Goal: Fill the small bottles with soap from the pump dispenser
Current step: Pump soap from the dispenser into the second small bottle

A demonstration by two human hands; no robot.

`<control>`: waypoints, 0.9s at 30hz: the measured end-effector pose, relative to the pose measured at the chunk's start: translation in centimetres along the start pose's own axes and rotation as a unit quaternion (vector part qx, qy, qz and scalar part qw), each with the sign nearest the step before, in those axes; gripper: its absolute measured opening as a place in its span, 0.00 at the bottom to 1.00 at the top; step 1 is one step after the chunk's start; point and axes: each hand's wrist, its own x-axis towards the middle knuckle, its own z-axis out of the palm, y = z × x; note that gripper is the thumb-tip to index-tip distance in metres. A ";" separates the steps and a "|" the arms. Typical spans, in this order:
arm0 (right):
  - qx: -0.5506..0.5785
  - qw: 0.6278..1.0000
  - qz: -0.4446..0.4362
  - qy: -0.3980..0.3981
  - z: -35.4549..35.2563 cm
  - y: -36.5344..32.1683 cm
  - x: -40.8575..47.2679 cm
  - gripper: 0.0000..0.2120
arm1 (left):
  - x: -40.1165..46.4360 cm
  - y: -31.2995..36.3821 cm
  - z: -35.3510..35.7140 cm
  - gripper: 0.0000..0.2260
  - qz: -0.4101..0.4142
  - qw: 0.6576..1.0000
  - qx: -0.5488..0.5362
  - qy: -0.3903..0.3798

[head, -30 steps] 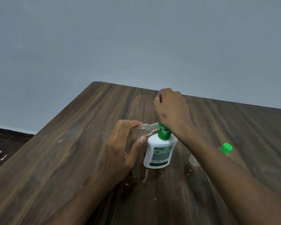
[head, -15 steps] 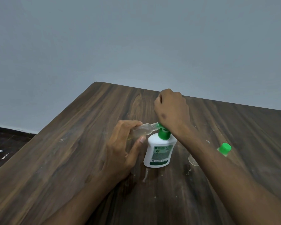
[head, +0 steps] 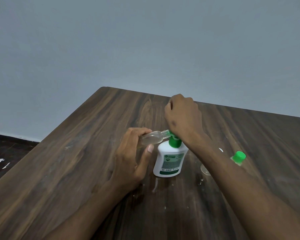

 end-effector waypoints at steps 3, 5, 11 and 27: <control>0.000 1.000 -0.006 0.012 -0.2 -0.1 0.2 0.11 | 0.0 0.0 0.2 0.12 -0.001 1.000 -0.001 -0.001; 0.008 1.000 0.001 0.005 0.1 0.1 0.1 0.12 | 0.0 0.0 0.2 0.12 -0.005 1.000 -0.001 -0.004; 0.009 1.000 0.000 0.002 0.0 0.2 0.3 0.12 | -0.1 0.1 0.2 0.12 -0.008 1.000 0.001 -0.002; 0.018 1.000 0.014 -0.002 0.0 0.3 0.1 0.12 | -0.2 -0.3 0.3 0.14 -0.009 1.000 0.009 -0.006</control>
